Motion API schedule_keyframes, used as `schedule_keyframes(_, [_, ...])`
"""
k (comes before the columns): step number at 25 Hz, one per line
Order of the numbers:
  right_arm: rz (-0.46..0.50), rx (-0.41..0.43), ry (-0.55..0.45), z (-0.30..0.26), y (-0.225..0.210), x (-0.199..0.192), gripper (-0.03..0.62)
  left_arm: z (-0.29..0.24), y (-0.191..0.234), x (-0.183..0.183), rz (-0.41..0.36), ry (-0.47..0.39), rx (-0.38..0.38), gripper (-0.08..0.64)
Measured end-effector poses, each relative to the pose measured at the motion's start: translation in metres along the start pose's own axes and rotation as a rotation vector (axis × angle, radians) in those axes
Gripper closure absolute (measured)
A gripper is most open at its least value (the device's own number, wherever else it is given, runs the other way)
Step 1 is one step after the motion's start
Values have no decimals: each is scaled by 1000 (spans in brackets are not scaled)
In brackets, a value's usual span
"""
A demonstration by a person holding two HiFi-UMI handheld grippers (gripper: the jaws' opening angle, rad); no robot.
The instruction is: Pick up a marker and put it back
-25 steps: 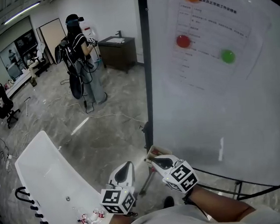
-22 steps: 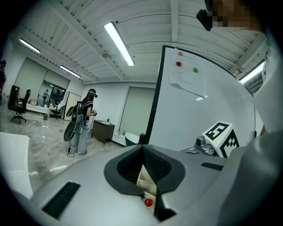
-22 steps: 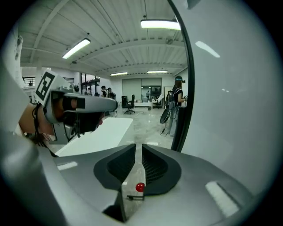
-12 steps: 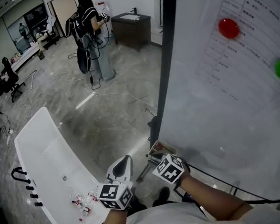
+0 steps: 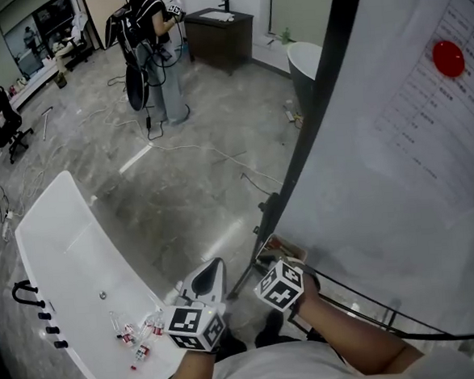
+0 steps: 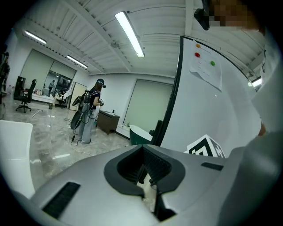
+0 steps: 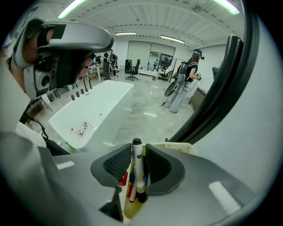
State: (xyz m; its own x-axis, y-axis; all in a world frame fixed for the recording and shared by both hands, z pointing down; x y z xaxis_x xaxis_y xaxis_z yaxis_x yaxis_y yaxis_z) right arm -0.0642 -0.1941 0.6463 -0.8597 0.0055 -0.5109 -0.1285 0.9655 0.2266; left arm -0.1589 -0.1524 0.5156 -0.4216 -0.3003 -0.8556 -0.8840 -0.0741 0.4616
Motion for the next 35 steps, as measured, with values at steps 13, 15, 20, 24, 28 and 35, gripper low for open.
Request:
schedule_keyframes(13, [-4, -55, -63, 18, -1, 8, 525, 1, 1, 5, -6, 7, -24, 555])
schedule_keyframes(15, [-22, -71, -96, 28, -6, 12, 525, 1, -3, 8, -16, 3, -31, 555])
schedule_keyframes(20, [-76, -135, -234, 71, -20, 27, 525, -1, -21, 22, -46, -16, -74, 557])
schedule_keyframes(24, [-136, -203, -403, 117, -33, 42, 525, -5, -43, 34, -79, -31, -123, 555])
schedule_keyframes(28, [-210, -282, -562, 167, -48, 52, 525, -12, -63, 47, -112, -49, -166, 555])
schedule_keyframes(35, [-285, -391, -750, 232, -56, 59, 525, -19, -92, 57, -147, -70, -224, 555])
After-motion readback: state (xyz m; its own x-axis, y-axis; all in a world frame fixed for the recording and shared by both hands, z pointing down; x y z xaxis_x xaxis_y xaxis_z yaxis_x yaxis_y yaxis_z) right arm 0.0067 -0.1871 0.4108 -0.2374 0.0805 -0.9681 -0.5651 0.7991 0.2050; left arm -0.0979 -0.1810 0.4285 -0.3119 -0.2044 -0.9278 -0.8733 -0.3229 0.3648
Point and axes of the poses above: the fingertips, and each gripper's own axes: z backward along the fingers, y to its left, x out of its top, the point moved 2 cm from there along z, backward along the fingers, and after that the axes turned 9 degrees about z, right-handed, at the moved point
